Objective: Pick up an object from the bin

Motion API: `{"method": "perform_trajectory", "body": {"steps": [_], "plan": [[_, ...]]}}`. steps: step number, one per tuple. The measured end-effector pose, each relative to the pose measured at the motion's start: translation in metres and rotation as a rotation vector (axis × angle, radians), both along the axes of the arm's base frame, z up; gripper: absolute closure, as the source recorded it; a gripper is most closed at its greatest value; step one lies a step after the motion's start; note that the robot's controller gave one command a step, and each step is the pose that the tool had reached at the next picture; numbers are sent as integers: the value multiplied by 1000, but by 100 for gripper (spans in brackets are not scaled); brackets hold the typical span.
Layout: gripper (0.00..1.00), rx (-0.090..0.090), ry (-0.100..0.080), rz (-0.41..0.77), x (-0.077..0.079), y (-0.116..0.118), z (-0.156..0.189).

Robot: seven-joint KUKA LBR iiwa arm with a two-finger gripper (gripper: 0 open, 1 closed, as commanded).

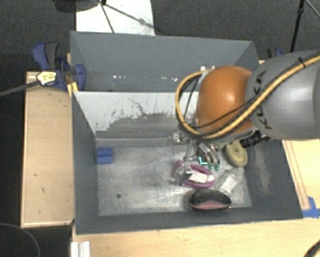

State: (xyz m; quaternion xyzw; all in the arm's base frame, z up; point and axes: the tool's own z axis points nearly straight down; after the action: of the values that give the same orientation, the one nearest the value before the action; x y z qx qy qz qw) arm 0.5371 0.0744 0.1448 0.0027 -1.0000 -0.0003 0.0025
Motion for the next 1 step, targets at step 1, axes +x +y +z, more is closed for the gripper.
{"method": "perform_trajectory", "body": {"steps": [1], "plan": [[0,-1,-3,160,9,-54,-71]]}}
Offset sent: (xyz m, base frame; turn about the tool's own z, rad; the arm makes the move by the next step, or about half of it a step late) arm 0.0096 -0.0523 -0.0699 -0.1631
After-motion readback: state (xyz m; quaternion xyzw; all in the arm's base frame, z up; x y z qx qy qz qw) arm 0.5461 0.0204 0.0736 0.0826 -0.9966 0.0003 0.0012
